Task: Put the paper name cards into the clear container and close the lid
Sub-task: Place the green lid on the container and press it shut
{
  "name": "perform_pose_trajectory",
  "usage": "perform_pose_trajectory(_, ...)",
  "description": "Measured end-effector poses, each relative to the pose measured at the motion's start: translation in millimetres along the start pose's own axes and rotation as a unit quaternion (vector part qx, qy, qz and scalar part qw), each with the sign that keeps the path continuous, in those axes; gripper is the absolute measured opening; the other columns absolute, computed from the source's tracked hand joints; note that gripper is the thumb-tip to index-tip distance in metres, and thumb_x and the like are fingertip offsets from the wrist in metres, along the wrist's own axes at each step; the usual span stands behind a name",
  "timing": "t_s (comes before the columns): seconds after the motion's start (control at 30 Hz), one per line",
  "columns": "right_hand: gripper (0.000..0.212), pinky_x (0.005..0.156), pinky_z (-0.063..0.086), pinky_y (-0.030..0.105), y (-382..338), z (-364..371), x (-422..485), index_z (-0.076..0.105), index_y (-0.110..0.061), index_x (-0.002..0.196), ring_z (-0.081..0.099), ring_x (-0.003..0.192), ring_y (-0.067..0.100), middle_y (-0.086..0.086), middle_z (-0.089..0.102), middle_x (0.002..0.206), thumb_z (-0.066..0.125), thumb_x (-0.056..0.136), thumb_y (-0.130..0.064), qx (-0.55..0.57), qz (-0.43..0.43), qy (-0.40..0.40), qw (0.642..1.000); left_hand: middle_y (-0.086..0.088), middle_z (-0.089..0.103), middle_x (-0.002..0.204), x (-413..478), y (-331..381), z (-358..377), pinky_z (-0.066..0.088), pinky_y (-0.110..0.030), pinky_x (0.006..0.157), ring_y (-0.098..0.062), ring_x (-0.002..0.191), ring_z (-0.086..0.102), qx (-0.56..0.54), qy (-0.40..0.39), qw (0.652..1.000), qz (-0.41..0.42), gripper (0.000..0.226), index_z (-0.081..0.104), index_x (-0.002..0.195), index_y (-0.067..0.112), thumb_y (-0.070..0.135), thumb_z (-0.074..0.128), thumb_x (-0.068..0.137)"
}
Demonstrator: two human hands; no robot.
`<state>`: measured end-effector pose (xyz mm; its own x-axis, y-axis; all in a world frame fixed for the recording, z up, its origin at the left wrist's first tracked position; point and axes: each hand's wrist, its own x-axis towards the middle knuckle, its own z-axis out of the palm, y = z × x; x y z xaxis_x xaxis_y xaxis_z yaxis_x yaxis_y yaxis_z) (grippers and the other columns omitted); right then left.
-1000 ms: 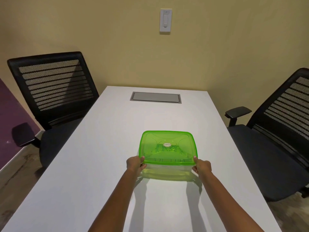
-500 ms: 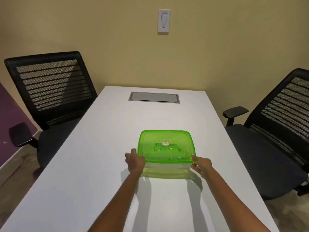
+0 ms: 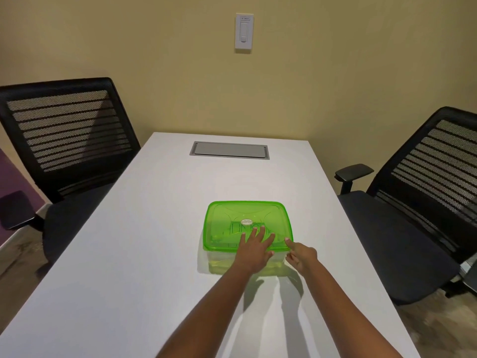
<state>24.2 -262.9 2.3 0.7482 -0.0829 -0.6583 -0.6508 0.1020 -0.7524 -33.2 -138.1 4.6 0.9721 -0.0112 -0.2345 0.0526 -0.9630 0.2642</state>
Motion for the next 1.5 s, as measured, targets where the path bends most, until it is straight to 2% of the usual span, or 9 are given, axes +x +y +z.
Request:
perform_pose_trajectory(0.27, 0.032, 0.092, 0.051, 0.042, -3, 2, 11, 0.043, -0.001, 0.060, 0.038, 0.052, 0.019, 0.009, 0.037, 0.058, 0.065, 0.084, 0.000, -0.033, 0.011, 0.014, 0.999, -0.006, -0.008, 0.162, 0, -1, 6, 0.000, -0.053, 0.120, -0.028, 0.150, -0.004, 0.011, -0.009, 1.000, -0.003, 0.062, 0.004, 0.152, 0.028, 0.038, 0.035, 0.099)
perform_pose_trajectory(0.53, 0.026, 0.098, 0.049, 0.049, -1, 0, 15, 0.046, 0.003, 0.065, 0.053, 0.074, 0.028, 0.018, 0.051, 0.071, 0.062, 0.085, 0.004, -0.022, 0.011, -0.013, 1.000, -0.006, -0.009, 0.162, -2, -1, 6, -0.001, -0.053, 0.120, -0.028, 0.150, -0.006, 0.019, -0.019, 1.000, 0.006, 0.064, 0.003, 0.152, 0.028, 0.038, 0.036, 0.098)
perform_pose_trajectory(0.63, 0.024, 0.095, 0.052, 0.045, -3, -2, 15, 0.048, 0.002, 0.066, 0.054, 0.086, 0.031, 0.023, 0.055, 0.084, 0.063, 0.084, 0.003, -0.038, 0.004, -0.015, 0.999, -0.007, -0.010, 0.162, -2, -1, 5, -0.001, -0.053, 0.120, -0.028, 0.150, -0.007, 0.015, -0.022, 1.000, 0.007, 0.064, 0.002, 0.152, 0.027, 0.039, 0.036, 0.099)
perform_pose_trajectory(0.8, 0.019, 0.063, 0.049, 0.034, -7, -4, 16, 0.056, 0.005, 0.096, 0.052, 0.070, 0.025, 0.017, 0.053, 0.083, 0.066, 0.084, -0.006, -0.131, -0.016, -0.026, 0.991, -0.007, -0.004, 0.162, 0, -6, 1, 0.000, -0.050, 0.121, -0.026, 0.150, -0.003, -0.018, -0.015, 1.000, 0.006, 0.060, 0.008, 0.152, 0.026, 0.041, 0.032, 0.099)
perform_pose_trajectory(0.97, 0.042, 0.095, 0.045, 0.046, -18, 2, 25, 0.059, 0.012, 0.113, 0.058, 0.111, 0.041, 0.029, 0.063, 0.117, 0.060, 0.089, -0.023, -0.263, -0.090, 0.001, 0.960, -0.009, 0.003, 0.162, 6, -38, -7, 0.007, -0.046, 0.121, -0.025, 0.150, 0.002, -0.032, 0.037, 0.997, -0.053, 0.059, 0.013, 0.152, 0.019, 0.039, 0.032, 0.099)
perform_pose_trajectory(1.1, 0.042, 0.102, 0.043, 0.047, -35, 16, 37, 0.060, 0.010, 0.115, 0.059, 0.103, 0.035, 0.029, 0.061, 0.124, 0.055, 0.092, -0.025, -0.295, -0.118, -0.010, 0.948, -0.008, 0.004, 0.162, 15, -76, -22, 0.009, -0.046, 0.121, -0.025, 0.150, 0.005, -0.052, 0.059, 0.987, -0.138, 0.058, 0.017, 0.151, 0.017, 0.038, 0.033, 0.099)
perform_pose_trajectory(1.27, 0.038, 0.100, 0.046, 0.048, -52, 35, 57, 0.063, 0.007, 0.109, 0.059, 0.107, 0.037, 0.026, 0.064, 0.108, 0.057, 0.091, -0.026, -0.297, -0.146, 0.000, 0.944, -0.014, 0.017, 0.159, 30, -114, -42, 0.022, -0.042, 0.118, -0.027, 0.147, 0.020, -0.193, 0.104, 0.950, -0.222, 0.051, 0.025, 0.148, 0.010, 0.026, 0.035, 0.101)
perform_pose_trajectory(1.4, 0.042, 0.083, 0.043, 0.038, -63, 47, 73, 0.067, 0.006, 0.095, 0.050, 0.088, 0.027, 0.014, 0.055, 0.086, 0.054, 0.092, -0.034, -0.287, -0.136, -0.013, 0.948, -0.020, 0.046, 0.145, 47, -129, -54, 0.033, -0.033, 0.110, -0.030, 0.135, 0.043, -0.346, 0.164, 0.884, -0.268, 0.041, 0.046, 0.137, -0.001, 0.010, 0.040, 0.098)
perform_pose_trajectory(1.5, 0.046, 0.076, 0.035, 0.034, -67, 53, 84, 0.049, -0.008, 0.058, 0.044, 0.084, 0.026, 0.008, 0.045, 0.064, 0.055, 0.090, -0.039, -0.266, -0.110, -0.014, 0.958, -0.017, 0.068, 0.104, 60, -138, -52, 0.042, -0.031, 0.095, -0.029, 0.112, 0.056, -0.414, 0.173, 0.839, -0.309, 0.023, 0.069, 0.096, -0.002, 0.011, 0.050, 0.094)
